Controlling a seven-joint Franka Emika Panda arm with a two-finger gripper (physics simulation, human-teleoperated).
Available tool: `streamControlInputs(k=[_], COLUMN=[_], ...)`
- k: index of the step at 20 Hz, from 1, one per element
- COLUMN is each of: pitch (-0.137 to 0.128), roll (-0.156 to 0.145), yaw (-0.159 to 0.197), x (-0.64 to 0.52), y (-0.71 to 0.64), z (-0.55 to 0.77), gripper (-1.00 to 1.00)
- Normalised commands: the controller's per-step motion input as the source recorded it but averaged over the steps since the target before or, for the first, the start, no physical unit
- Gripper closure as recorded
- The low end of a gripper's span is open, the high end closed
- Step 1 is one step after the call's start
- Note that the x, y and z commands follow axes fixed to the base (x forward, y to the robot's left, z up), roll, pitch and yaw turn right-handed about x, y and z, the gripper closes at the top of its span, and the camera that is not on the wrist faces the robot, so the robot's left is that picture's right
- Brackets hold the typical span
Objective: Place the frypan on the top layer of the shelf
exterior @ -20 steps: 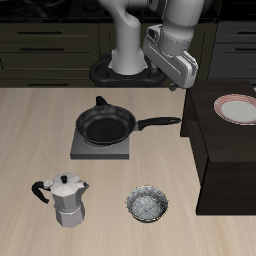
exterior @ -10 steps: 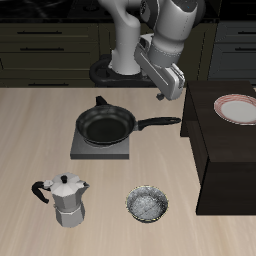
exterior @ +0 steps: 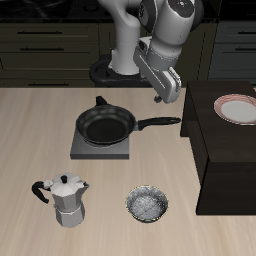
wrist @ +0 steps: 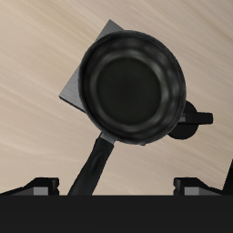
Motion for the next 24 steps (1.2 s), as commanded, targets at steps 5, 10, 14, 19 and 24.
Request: streamControlInputs(k=[5,10,14,19,24], pitch=[0.014,-0.003,0.003,0.015,-0.004], roll=[0.029,0.008,0.014,0.0,0.02], yaw=[-0.073,-0.024,-0.006,-0.009,-0.024], x=[0.07,0.02,0.03,0.0,-0.02], y=[0.12,0.14,0.08,0.04,0.09], z=[-0.2,-0.18,-0.21,-0.21,-0.13], gripper=[-1.0,-1.0,-1.0,-1.0,-1.0])
